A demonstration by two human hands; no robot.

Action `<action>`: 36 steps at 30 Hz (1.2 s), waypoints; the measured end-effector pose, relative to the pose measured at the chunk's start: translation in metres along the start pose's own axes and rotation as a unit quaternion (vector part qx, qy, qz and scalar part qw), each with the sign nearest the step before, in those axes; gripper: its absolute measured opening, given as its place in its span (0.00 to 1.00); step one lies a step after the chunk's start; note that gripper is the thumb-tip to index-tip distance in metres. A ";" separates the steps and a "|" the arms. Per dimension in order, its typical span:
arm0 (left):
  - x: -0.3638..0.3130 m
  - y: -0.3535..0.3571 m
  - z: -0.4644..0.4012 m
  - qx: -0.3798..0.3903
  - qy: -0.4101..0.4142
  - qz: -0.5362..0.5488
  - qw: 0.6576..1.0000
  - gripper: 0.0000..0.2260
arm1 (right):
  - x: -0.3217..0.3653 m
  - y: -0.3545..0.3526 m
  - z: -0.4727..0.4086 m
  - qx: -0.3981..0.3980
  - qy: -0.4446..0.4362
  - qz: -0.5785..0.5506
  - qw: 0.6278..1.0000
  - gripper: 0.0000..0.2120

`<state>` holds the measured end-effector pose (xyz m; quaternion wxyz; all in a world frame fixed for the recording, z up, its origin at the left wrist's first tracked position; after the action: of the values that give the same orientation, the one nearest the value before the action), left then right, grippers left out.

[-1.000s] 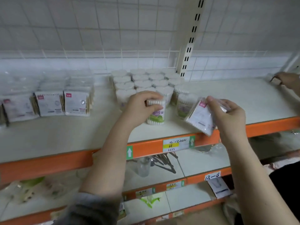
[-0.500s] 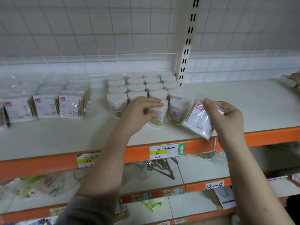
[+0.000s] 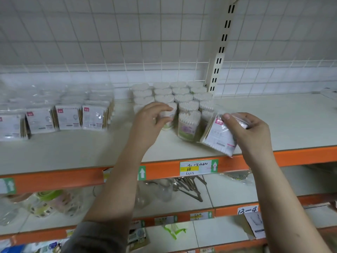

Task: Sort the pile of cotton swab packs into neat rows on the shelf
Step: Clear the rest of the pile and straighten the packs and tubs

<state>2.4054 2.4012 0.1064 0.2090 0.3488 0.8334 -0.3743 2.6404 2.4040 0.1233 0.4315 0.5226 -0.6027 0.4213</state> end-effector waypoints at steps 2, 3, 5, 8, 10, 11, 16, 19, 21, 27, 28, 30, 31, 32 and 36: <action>0.007 -0.021 0.003 -0.016 -0.024 -0.021 0.999 0.08 | 0.003 0.013 0.007 0.021 -0.001 -0.004 1.000 0.06; 0.012 -0.032 0.006 -0.025 -0.032 -0.037 0.998 0.07 | 0.005 0.021 0.011 0.032 -0.003 -0.006 0.999 0.06; 0.024 -0.056 0.013 -0.038 -0.052 -0.074 0.995 0.07 | 0.008 0.040 0.020 0.052 -0.005 -0.008 0.999 0.05; 0.047 -0.097 0.027 -0.038 -0.108 -0.108 0.988 0.10 | 0.012 0.076 0.035 0.075 -0.005 -0.016 0.997 0.04; 0.062 -0.126 0.037 -0.028 -0.138 -0.131 0.981 0.12 | 0.013 0.103 0.044 0.084 -0.002 -0.022 0.996 0.06; 0.068 -0.141 0.043 -0.022 -0.149 -0.145 0.978 0.13 | 0.013 0.117 0.050 0.088 0.000 -0.025 0.996 0.07; 0.102 -0.204 0.069 0.013 -0.196 -0.169 0.966 0.16 | 0.014 0.185 0.081 0.100 0.005 -0.047 0.994 0.08; 0.121 -0.235 0.079 0.034 -0.199 -0.171 0.964 0.16 | 0.015 0.223 0.098 0.097 0.010 -0.060 0.993 0.07; 0.129 -0.251 0.084 0.042 -0.204 -0.172 0.963 0.16 | 0.017 0.246 0.108 0.101 0.013 -0.055 0.993 0.10; 0.145 -0.281 0.095 0.055 -0.218 -0.172 0.959 0.15 | 0.029 0.296 0.115 0.124 0.012 -0.016 0.992 0.15; 0.147 -0.285 0.096 0.054 -0.223 -0.168 0.959 0.15 | 0.030 0.302 0.113 0.130 0.016 -0.014 0.991 0.14; 0.150 -0.291 0.096 0.050 -0.229 -0.164 0.958 0.15 | 0.033 0.316 0.106 0.143 0.021 -0.004 0.990 0.14; 0.152 -0.293 0.095 0.044 -0.231 -0.163 0.958 0.15 | 0.034 0.323 0.102 0.149 0.025 0.001 0.989 0.14; 0.155 -0.295 0.094 0.036 -0.232 -0.161 0.959 0.15 | 0.033 0.330 0.097 0.155 0.028 0.006 0.988 0.14; 0.164 -0.301 0.087 -0.007 -0.220 -0.154 0.963 0.14 | 0.025 0.354 0.078 0.173 0.025 0.043 0.984 0.15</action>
<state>2.0814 2.2607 0.0956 0.3294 0.1244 0.8132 -0.4634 2.2803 2.3578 0.1061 0.3311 0.5522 -0.5314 0.5506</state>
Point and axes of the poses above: each hand's wrist, its own z-axis away from the middle knuckle, its own y-axis out of the palm, x = y × z, the point moved 1 cm from there along -z, towards the middle knuckle, and after that the axes turned 1 degree about x, right-handed, at the moved point
